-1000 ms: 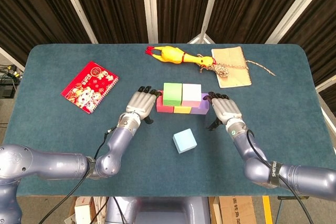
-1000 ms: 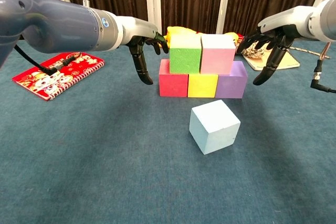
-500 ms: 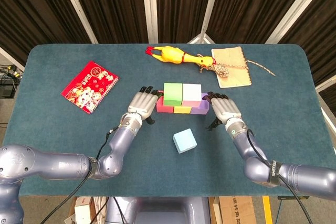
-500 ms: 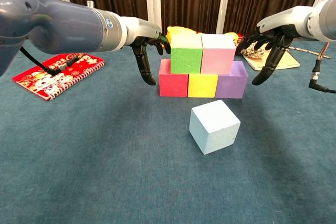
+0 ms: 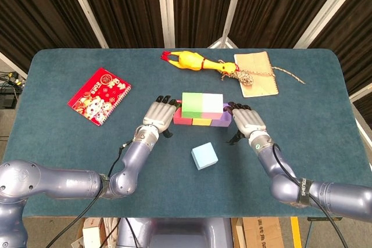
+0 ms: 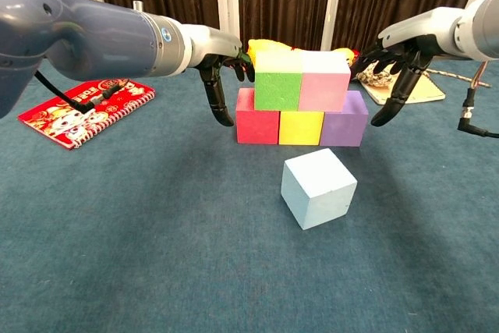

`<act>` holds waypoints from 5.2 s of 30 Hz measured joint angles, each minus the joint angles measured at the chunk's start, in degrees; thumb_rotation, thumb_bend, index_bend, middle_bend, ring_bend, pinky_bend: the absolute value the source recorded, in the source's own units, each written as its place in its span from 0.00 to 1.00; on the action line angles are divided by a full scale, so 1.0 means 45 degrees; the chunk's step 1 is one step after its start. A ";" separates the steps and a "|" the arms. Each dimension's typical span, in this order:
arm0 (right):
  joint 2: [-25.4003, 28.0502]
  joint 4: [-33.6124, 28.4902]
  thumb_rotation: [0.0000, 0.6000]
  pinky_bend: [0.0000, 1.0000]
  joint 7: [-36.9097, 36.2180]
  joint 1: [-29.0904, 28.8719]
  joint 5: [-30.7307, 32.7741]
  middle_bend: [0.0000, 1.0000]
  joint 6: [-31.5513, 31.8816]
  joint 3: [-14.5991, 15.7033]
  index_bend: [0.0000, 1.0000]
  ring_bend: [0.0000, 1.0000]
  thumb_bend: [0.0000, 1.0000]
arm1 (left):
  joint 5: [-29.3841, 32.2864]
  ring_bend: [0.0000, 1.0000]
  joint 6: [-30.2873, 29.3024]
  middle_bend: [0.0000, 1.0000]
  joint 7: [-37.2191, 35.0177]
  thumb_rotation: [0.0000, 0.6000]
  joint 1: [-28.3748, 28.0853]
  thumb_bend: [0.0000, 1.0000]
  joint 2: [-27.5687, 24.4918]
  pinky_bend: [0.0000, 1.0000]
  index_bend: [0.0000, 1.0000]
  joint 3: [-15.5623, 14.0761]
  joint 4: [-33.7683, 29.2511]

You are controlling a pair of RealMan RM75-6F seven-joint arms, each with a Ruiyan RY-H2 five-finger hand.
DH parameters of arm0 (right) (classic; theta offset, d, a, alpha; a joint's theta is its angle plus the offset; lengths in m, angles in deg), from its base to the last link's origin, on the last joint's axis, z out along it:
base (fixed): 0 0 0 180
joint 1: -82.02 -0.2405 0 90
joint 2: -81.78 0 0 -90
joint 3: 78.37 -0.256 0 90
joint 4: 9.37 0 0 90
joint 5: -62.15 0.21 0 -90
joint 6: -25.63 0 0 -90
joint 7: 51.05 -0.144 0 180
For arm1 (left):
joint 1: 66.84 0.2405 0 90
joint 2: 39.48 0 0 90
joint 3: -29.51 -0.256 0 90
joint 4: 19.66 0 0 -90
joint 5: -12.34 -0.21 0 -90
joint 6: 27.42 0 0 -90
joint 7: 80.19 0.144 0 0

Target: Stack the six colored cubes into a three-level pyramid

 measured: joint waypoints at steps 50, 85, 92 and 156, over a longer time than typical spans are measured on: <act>0.1444 -0.0605 1.00 0.00 0.1563 0.0499 0.1243 0.07 0.4142 0.1039 0.18 0.00 0.16 | -0.1700 0.02 -0.1298 0.06 -0.0592 1.00 0.1489 0.24 -0.4594 0.03 0.16 0.0491 -0.3489; 0.3057 -0.1924 1.00 0.00 -0.3309 0.7942 -1.3272 0.07 0.4904 0.3631 0.17 0.00 0.15 | -1.5941 0.02 -0.7909 0.06 -1.0363 1.00 1.3620 0.24 -0.7878 0.03 0.16 -0.3159 -0.2064; 0.2578 -0.1517 1.00 0.00 -0.3199 0.7923 -1.4133 0.07 0.4468 0.3254 0.15 0.00 0.16 | -1.5657 0.02 -0.8167 0.06 -1.0928 1.00 1.4076 0.24 -0.6421 0.03 0.16 -0.2648 -0.0438; -0.3325 -0.0567 1.00 0.00 0.3522 0.2302 -0.6304 0.27 0.2004 0.0531 0.28 0.07 0.23 | -1.4460 0.02 -0.7302 0.06 -1.0285 1.00 1.4758 0.24 -0.4825 0.03 0.18 -0.0609 0.0828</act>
